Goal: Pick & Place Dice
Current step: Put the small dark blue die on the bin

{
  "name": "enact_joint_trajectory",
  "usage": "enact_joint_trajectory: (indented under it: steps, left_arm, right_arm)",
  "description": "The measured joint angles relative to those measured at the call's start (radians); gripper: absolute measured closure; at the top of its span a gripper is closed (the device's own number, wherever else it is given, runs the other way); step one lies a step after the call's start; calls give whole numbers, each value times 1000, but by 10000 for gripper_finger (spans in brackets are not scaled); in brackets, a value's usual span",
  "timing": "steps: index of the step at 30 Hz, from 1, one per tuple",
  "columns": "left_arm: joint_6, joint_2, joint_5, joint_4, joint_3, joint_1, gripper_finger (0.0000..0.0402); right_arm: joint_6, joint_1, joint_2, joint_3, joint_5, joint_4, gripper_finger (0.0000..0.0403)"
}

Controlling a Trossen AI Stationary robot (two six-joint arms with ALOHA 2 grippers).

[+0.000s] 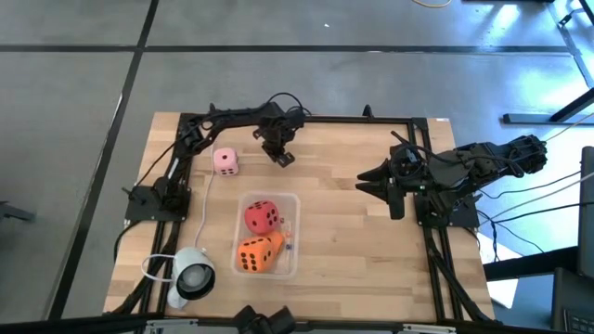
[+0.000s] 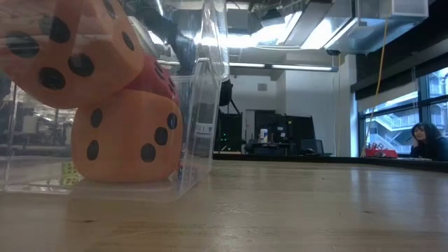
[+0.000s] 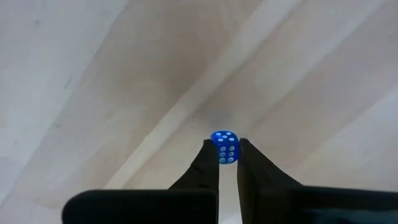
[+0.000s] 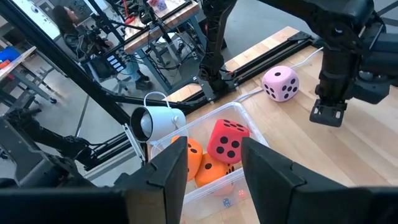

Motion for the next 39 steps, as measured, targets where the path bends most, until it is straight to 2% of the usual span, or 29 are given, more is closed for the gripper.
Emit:
enact_joint_trajectory:
  steps: [8,19,25,29,33,39]
  left_arm:
    - [17,-112,50,-8,0,4,398]
    - [18,-419,87,-57,0,-92,398]
    - [-45,-584,104,-56,0,-243,398]
    - [-95,-655,68,-56,0,-371,398]
    - [-150,-693,-31,-56,0,-505,398]
    - [-147,-683,-79,-53,0,-714,398]
  right_arm:
    - [-6,0,0,0,0,0,254]
    - [-12,0,0,0,-1,0,254]
    - [-16,0,0,0,-1,-1,254]
    - [-20,0,0,0,0,-1,254]
    - [-23,0,0,0,0,-1,254]
    - [-31,0,0,0,0,-1,254]
